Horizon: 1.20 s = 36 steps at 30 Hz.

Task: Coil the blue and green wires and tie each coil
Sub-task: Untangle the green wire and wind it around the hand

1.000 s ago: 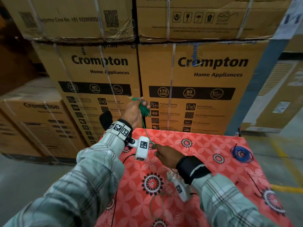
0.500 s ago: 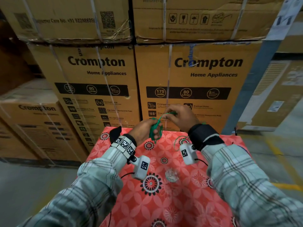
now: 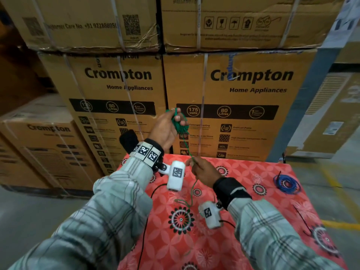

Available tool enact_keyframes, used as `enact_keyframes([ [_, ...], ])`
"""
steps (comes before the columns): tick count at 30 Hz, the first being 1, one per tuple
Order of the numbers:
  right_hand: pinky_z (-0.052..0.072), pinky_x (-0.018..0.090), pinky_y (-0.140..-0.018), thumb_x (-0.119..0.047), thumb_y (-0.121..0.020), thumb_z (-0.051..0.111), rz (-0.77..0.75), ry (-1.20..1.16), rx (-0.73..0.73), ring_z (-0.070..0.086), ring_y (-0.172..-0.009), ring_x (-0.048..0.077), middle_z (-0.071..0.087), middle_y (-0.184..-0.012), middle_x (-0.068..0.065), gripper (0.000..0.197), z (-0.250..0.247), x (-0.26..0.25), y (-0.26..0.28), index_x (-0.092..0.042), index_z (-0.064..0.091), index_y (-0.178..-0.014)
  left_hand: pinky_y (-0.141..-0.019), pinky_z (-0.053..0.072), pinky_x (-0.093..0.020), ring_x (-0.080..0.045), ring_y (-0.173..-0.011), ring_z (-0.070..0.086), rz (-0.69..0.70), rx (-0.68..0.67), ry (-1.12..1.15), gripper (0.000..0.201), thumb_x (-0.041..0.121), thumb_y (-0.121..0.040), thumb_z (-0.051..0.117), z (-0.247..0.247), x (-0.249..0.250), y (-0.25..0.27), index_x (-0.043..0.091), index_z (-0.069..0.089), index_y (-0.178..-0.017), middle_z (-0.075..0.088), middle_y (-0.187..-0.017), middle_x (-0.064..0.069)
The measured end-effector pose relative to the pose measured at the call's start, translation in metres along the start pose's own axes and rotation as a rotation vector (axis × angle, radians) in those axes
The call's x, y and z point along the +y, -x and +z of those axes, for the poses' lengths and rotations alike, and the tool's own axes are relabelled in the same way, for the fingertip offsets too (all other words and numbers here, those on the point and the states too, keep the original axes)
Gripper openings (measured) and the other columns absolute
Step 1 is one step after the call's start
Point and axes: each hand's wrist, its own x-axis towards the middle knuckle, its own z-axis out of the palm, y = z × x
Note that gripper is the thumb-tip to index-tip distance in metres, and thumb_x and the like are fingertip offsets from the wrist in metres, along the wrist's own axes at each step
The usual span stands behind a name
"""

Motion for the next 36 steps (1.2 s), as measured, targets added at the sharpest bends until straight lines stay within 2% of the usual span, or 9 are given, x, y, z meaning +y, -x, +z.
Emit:
enact_keyframes([
  [4,0.048,0.035,-0.082,-0.016,-0.100,0.039,-0.082,0.431,-0.117,0.060,-0.100,0.029,0.064,-0.114,0.013,0.031,-0.001,-0.024,0.009,-0.009,0.053,-0.127,-0.055,0.046,-0.024,-0.010,-0.053,0.058,0.006,0.159,-0.327,0.016,0.015,-0.103,0.034,-0.015,-0.012,-0.008,0.011,0.047,-0.095,0.050,-0.067,0.001],
  [7,0.050,0.041,-0.072,-0.009,-0.094,0.044,-0.290,0.535,-0.055,0.059,-0.083,0.028,0.066,-0.093,0.010,0.019,-0.015,-0.057,0.009,-0.009,0.062,-0.098,-0.046,0.043,-0.014,-0.004,-0.053,0.058,-0.078,0.110,-0.716,0.014,0.015,-0.103,0.033,-0.021,-0.030,0.005,0.007,0.044,-0.102,0.052,-0.073,-0.002],
  [11,0.045,0.032,-0.066,-0.026,-0.093,0.054,-0.312,0.596,0.065,0.053,-0.075,0.014,0.059,-0.080,-0.004,0.016,-0.051,-0.074,0.002,-0.020,0.065,-0.084,-0.051,0.042,-0.018,-0.014,-0.059,0.052,-0.190,-0.099,-1.010,0.027,0.013,-0.103,0.033,-0.023,-0.041,0.022,0.003,0.054,-0.089,0.057,-0.070,-0.006],
  [14,0.037,0.029,-0.063,-0.033,-0.087,0.064,-0.240,0.590,0.139,0.049,-0.075,0.012,0.053,-0.078,-0.006,0.017,-0.076,-0.066,-0.004,-0.018,0.066,-0.080,-0.057,0.044,-0.029,-0.018,-0.054,0.058,-0.367,-0.224,-0.890,0.029,0.016,-0.103,0.031,-0.024,-0.045,0.023,0.006,0.053,-0.088,0.058,-0.063,-0.005],
  [16,0.037,0.030,-0.061,-0.035,-0.084,0.068,-0.241,0.499,0.176,0.048,-0.073,0.014,0.054,-0.075,-0.004,0.021,-0.086,-0.058,-0.011,-0.016,0.067,-0.076,-0.055,0.041,-0.028,-0.017,-0.044,0.047,-0.443,-0.265,-0.701,0.030,0.016,-0.102,0.029,-0.020,-0.044,0.025,0.008,0.051,-0.084,0.047,-0.051,-0.001],
  [21,0.044,0.034,-0.065,-0.028,-0.095,0.054,-0.194,0.314,0.252,0.057,-0.073,0.017,0.066,-0.077,0.000,0.024,-0.086,-0.030,-0.023,-0.013,0.070,-0.084,-0.061,0.042,-0.032,-0.013,-0.036,0.029,-0.517,-0.317,-0.338,0.035,0.025,-0.100,0.025,-0.007,-0.035,0.028,0.009,0.050,-0.080,0.032,-0.043,0.007],
  [27,0.040,0.030,-0.064,-0.023,-0.101,0.042,0.048,0.163,0.173,0.056,-0.074,0.019,0.063,-0.080,0.001,0.028,-0.027,0.002,-0.008,-0.020,0.058,-0.078,-0.073,0.050,-0.030,-0.011,-0.045,0.040,-0.300,-0.205,0.005,0.031,0.027,-0.103,0.030,0.004,-0.022,0.016,0.011,0.052,-0.088,0.039,-0.051,0.007],
  [32,0.033,0.030,-0.068,-0.027,-0.099,0.044,0.044,0.384,-0.029,0.054,-0.075,0.021,0.065,-0.088,0.001,0.011,0.007,-0.007,0.014,-0.018,0.050,-0.102,-0.071,0.047,-0.032,-0.013,-0.055,0.053,-0.110,0.000,-0.036,0.019,0.019,-0.102,0.030,-0.009,-0.021,-0.002,0.012,0.046,-0.095,0.049,-0.060,0.005],
  [36,0.043,0.035,-0.077,-0.018,-0.095,0.043,-0.123,0.584,-0.032,0.061,-0.089,0.029,0.067,-0.099,0.006,0.017,-0.002,-0.042,0.012,-0.018,0.056,-0.106,-0.079,0.051,-0.034,-0.020,-0.072,0.061,-0.105,0.130,-0.406,0.023,0.014,-0.102,0.033,-0.016,-0.035,0.003,0.007,0.052,-0.092,0.061,-0.068,0.000],
])
